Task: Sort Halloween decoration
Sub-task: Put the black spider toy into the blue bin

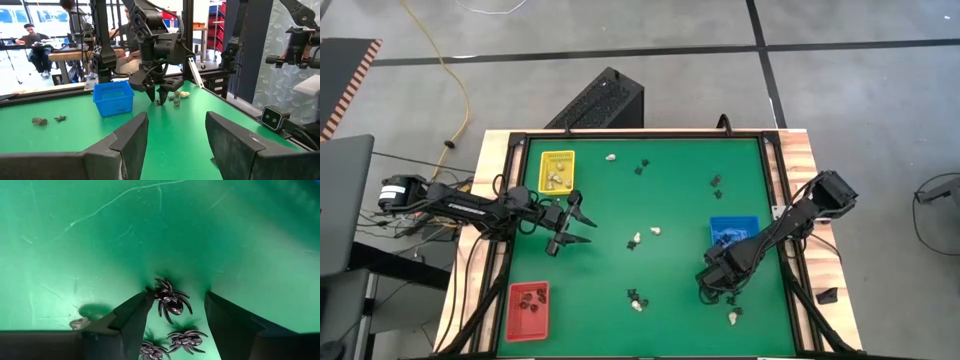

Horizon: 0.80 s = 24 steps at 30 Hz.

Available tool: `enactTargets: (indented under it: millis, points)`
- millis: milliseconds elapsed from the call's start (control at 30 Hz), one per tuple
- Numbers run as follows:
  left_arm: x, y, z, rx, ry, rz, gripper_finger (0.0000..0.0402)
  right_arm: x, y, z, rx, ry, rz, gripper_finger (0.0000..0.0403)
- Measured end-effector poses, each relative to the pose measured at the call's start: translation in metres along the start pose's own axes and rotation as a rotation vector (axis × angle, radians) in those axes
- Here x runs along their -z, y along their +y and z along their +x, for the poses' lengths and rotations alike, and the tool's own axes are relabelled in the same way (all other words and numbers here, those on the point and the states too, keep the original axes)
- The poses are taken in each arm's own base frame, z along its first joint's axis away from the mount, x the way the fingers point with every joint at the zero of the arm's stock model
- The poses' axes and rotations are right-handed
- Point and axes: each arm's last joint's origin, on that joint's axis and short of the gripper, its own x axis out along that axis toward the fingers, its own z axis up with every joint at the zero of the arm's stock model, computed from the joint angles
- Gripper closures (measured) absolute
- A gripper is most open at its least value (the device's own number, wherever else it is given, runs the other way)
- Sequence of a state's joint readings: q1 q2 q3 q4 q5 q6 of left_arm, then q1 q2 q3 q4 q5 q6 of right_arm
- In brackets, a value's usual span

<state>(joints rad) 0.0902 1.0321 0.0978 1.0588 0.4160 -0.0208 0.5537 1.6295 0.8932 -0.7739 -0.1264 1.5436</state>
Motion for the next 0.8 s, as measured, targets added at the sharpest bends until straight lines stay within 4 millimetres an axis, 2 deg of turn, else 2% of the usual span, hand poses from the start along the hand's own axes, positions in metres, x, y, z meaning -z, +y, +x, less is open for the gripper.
enactTargets:
  millis: [133,300,467,600,800]
  points:
    - [0.0,0.0,0.0,0.0,0.0,-0.001,0.0212,0.0,0.0,0.0,0.001,0.002,-0.006,0.0215]
    - [0.0,0.0,0.0,0.0,0.0,-0.001,0.0212,0.0,0.0,-0.002,0.005,0.004,-0.042,0.0284]
    - [0.0,0.0,0.0,0.0,0.0,-0.001,0.0212,0.001,0.005,-0.013,0.027,0.006,-0.087,0.0342]
    - [0.0,0.0,0.0,0.0,-0.001,-0.001,0.0212,0.003,0.007,-0.024,0.07,0.009,-0.102,0.0361]
    - [0.0,0.0,0.0,0.0,-0.001,-0.001,0.0212,0.005,0.012,-0.046,0.115,0.002,-0.148,0.0354]
